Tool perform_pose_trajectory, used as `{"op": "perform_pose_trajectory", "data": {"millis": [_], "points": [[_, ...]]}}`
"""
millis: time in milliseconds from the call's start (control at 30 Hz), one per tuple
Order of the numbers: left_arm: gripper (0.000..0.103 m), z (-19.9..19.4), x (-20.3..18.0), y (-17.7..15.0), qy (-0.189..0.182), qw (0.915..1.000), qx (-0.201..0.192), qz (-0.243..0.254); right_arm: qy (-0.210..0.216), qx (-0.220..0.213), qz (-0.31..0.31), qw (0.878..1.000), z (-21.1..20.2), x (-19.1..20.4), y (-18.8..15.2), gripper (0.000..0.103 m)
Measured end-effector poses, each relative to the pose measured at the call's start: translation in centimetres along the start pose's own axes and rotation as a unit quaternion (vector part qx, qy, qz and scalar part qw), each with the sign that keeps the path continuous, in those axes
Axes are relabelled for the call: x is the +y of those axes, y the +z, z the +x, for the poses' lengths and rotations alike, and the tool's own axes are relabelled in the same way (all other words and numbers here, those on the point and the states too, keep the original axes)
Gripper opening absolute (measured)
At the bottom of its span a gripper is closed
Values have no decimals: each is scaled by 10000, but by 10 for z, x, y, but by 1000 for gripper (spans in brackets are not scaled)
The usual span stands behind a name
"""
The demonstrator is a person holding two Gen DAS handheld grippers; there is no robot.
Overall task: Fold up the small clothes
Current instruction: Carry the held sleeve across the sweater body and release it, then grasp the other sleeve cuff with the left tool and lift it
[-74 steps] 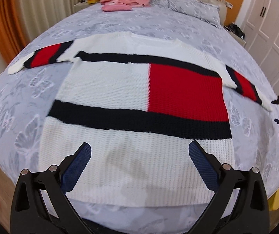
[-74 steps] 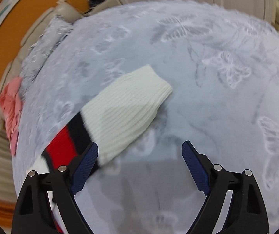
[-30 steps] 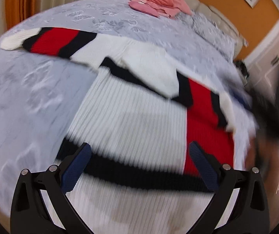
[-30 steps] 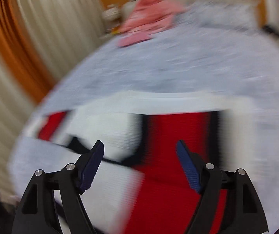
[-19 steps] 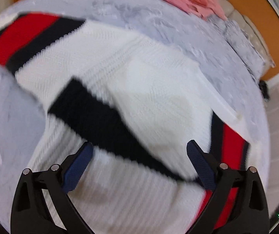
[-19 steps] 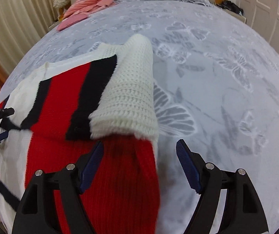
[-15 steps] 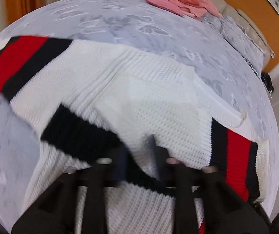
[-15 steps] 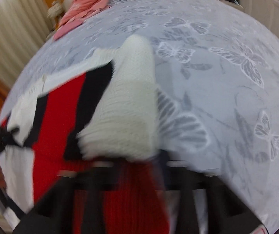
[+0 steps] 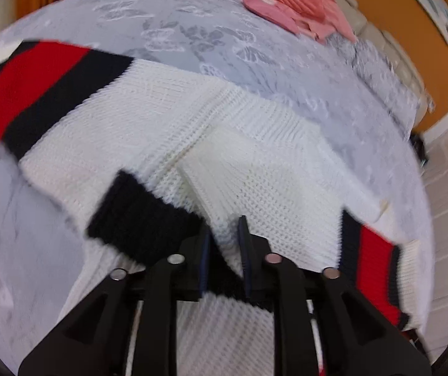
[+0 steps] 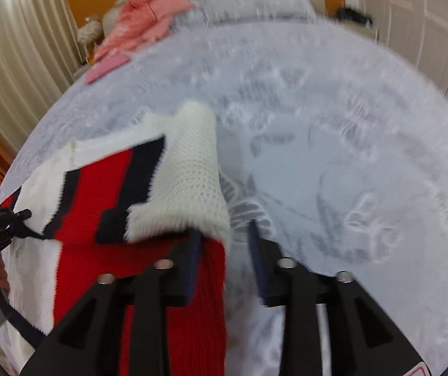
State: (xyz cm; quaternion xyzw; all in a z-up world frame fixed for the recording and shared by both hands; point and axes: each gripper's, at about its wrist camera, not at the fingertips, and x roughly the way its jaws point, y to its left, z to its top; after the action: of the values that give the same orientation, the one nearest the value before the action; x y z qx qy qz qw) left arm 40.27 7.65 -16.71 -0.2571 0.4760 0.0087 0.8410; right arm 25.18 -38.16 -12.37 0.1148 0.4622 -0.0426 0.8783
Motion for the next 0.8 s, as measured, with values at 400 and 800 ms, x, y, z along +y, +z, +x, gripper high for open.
{"op": "perform_pose_trajectory", "data": {"millis": [400, 800], "points": [[76, -100, 252, 60, 794, 9340, -1339, -3217, -64, 617, -457, 9970, -72, 27, -109, 54], [6, -90, 278, 146, 618, 9559, -1205, -2605, -368, 962, -325, 9942, -97, 30, -128, 55]]}}
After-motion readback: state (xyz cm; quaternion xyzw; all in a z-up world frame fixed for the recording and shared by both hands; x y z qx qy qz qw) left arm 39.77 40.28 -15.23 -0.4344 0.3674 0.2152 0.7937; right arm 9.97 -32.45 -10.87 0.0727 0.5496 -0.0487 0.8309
